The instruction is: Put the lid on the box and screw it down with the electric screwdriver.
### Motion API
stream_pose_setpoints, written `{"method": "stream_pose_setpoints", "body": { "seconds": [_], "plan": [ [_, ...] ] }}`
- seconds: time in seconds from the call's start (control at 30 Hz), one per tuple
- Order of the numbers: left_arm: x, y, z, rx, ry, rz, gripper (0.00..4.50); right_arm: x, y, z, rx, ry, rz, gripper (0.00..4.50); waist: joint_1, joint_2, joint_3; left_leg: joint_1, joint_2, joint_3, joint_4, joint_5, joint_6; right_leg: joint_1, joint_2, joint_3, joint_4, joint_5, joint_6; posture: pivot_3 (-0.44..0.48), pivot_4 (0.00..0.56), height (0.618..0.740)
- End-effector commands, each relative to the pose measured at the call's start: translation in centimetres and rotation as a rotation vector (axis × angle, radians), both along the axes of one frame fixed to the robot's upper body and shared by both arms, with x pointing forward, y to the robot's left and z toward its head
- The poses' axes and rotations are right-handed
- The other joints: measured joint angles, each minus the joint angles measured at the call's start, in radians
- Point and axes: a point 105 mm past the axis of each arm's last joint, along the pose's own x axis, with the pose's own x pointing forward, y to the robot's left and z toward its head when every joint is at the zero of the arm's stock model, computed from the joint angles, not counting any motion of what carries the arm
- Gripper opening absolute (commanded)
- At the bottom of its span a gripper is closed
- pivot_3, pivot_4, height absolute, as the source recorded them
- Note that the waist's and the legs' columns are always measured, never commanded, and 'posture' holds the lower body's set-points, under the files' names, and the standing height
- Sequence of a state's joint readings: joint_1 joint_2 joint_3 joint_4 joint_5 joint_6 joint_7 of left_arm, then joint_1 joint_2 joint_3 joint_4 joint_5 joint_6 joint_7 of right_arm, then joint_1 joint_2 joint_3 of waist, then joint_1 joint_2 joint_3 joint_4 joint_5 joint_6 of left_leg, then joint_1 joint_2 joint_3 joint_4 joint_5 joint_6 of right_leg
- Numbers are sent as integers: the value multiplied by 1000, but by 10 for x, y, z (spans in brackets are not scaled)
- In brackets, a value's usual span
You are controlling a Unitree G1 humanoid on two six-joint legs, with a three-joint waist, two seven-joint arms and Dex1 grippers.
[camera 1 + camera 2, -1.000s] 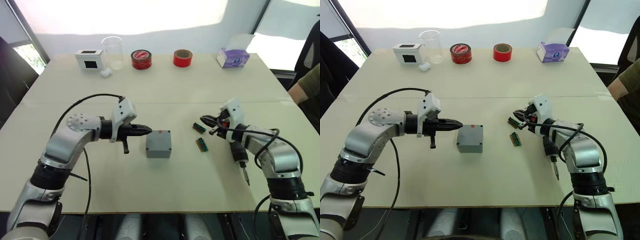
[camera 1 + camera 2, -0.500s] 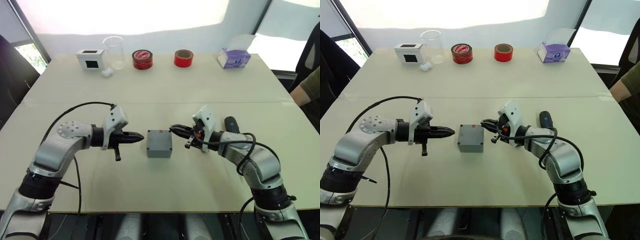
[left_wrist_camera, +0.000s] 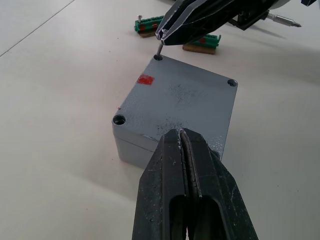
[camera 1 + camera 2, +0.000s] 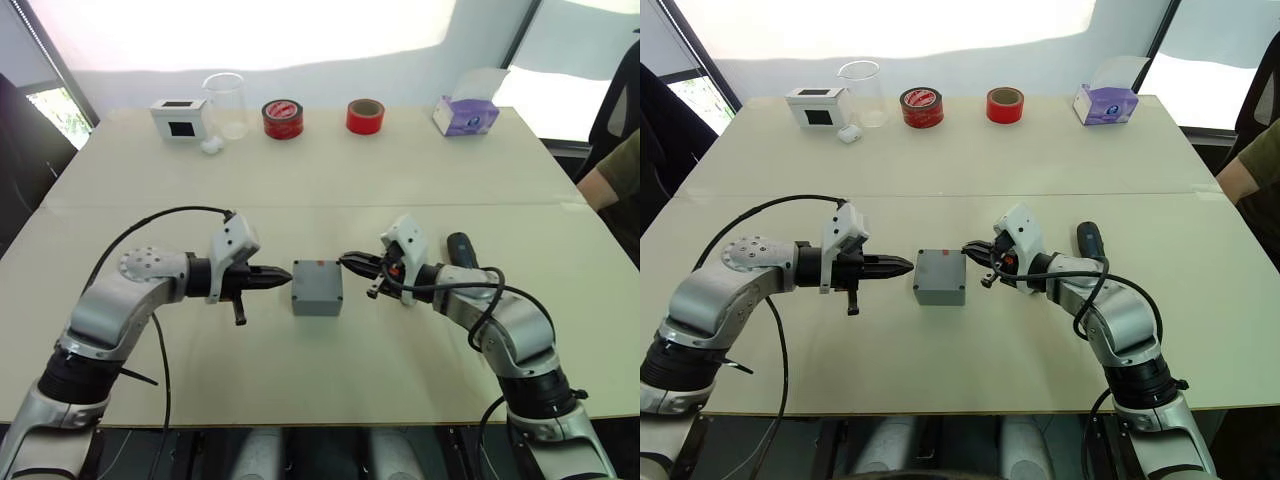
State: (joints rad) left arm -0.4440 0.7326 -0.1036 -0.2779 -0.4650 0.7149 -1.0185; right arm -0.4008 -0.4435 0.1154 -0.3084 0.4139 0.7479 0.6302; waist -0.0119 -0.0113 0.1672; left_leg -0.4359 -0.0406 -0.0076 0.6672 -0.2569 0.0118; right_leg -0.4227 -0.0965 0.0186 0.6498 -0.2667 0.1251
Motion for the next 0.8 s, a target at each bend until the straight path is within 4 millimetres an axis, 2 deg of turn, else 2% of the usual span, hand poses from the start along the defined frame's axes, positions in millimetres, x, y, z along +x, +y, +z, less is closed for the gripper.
{"method": "stream_pose_setpoints", "body": {
  "seconds": [0.03,0.33,0.8],
  "plan": [
    [1,-3,9,1,-47,-16,0,1,7,9,13,-43,17,171,0,0,0,0,0,0,0,0,0,0,0,0,0,0,0,0,150,740],
    [1,-3,8,5,-50,-22,0,-1,9,7,13,-35,26,171,0,0,0,0,0,0,0,0,0,0,0,0,0,0,0,0,150,740],
    [2,-4,4,10,-45,-30,0,-5,8,18,42,-31,50,171,0,0,0,0,0,0,0,0,0,0,0,0,0,0,0,0,150,740]
  ]
}}
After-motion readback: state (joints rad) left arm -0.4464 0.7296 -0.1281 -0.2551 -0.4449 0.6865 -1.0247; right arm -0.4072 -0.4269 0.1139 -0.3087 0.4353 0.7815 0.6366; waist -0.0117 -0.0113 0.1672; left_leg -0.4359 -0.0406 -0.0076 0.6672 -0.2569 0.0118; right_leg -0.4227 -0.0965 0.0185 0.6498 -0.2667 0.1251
